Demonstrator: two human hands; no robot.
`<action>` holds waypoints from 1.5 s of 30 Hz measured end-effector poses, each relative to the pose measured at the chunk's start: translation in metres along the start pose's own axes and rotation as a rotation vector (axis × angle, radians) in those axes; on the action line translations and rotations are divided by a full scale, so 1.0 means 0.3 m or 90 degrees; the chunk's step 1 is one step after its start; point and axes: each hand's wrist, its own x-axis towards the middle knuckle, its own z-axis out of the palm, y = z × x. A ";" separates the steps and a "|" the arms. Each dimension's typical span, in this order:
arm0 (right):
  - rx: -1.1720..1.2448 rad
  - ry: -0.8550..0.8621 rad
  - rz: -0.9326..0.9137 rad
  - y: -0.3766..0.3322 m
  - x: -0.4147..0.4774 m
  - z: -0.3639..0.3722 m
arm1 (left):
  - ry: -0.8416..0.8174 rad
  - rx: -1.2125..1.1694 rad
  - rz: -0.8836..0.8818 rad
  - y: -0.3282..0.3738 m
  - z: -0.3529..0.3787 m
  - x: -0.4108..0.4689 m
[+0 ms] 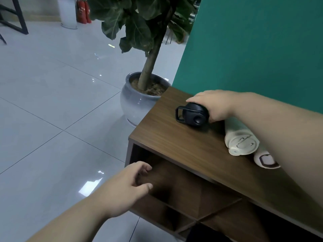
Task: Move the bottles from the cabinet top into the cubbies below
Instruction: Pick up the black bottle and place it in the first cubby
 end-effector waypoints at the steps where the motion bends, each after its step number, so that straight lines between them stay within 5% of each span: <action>1: -0.008 0.001 -0.014 -0.018 0.007 -0.005 | 0.001 -0.003 -0.005 -0.007 -0.002 0.001; 11: -0.088 0.173 -0.109 -0.237 -0.140 0.003 | 0.018 -0.011 -0.029 -0.002 -0.016 -0.021; 18: 0.163 0.341 -0.171 -0.560 -0.472 -0.051 | 0.035 -0.009 -0.048 0.041 -0.056 -0.081; 22: 0.362 0.345 -0.189 -0.720 -0.601 0.056 | -0.023 0.016 -0.058 0.037 -0.086 -0.121; 31: 0.745 0.259 0.096 -0.768 -0.383 0.457 | -0.154 0.188 -0.093 -0.083 0.045 -0.014; 45: 0.917 0.206 0.314 -0.750 -0.057 0.642 | 0.026 0.068 -0.089 -0.321 0.276 0.271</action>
